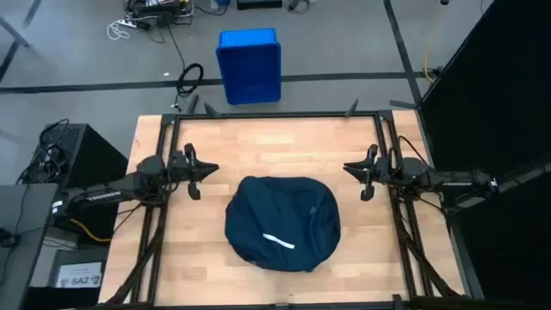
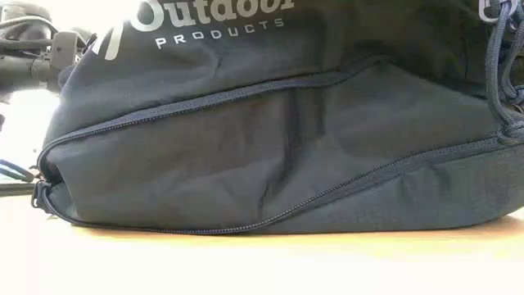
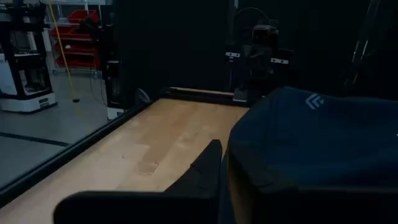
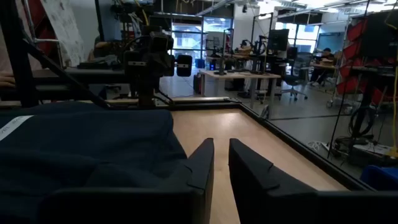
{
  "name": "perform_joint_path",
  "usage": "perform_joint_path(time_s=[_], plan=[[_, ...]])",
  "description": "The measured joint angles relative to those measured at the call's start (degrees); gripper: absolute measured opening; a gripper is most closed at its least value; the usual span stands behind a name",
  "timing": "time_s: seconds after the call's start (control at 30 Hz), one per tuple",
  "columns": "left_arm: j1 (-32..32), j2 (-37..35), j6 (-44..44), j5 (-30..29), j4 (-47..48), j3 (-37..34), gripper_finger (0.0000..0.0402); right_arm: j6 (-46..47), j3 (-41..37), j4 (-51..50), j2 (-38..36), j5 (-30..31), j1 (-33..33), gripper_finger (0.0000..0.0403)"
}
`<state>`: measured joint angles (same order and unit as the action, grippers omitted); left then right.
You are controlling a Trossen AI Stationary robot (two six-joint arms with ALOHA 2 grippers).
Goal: Unpack backpack
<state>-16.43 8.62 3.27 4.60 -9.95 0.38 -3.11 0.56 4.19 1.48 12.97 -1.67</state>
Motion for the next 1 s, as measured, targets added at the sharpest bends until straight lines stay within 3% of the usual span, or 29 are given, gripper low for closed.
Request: perform_joint_path(time_s=[0.47, 1.0], plan=[[0.00, 0.00, -0.02, 0.02, 0.02, 0.02, 0.0000, 0.00, -0.01, 0.01, 0.01, -0.01, -0.01, 0.0041], [0.00, 0.00, -0.02, 0.02, 0.00, 0.02, 0.0000, 0.00, 0.00, 0.02, 0.00, 0.00, -0.02, 0.0025]])
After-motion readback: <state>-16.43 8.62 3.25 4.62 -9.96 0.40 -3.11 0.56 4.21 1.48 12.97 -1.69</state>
